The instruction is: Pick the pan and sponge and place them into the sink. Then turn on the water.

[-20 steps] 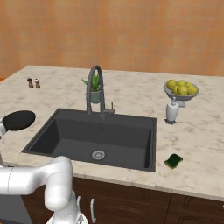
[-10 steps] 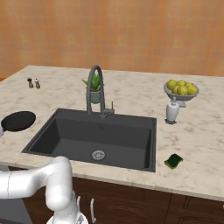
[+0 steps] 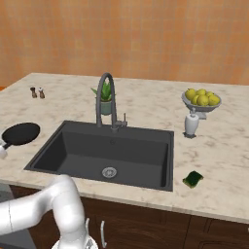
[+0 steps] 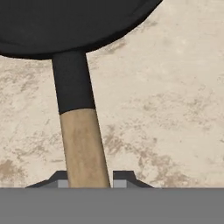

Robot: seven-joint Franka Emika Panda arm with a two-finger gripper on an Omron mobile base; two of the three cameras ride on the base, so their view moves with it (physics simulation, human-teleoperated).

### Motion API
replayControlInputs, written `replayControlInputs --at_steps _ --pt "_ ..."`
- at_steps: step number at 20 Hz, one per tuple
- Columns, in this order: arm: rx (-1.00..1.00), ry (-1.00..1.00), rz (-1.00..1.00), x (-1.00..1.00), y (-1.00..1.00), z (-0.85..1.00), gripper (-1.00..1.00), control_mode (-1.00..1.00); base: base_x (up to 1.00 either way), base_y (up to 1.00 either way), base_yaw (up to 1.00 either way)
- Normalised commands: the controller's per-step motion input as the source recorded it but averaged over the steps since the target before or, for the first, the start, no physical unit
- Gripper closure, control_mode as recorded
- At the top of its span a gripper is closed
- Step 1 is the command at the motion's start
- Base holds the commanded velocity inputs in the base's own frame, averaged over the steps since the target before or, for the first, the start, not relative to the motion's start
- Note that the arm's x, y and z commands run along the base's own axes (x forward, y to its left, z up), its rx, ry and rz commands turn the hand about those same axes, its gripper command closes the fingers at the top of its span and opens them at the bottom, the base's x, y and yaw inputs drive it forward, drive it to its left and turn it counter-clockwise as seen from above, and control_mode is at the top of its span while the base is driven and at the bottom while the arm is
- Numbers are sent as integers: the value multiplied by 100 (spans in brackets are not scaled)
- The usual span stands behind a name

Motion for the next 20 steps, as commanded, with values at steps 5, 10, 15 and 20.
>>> replayControlInputs --at_steps 5,10,15,20 --pt "2 11 -19 58 -71 2 100 -100 0 0 0" --pt "2 6 -21 33 -53 48 100 -100 0 0 0" --pt "3 0 -27 -13 -62 55 100 -100 0 0 0" --pt "6 0 -31 -37 -72 25 100 -100 0 0 0"
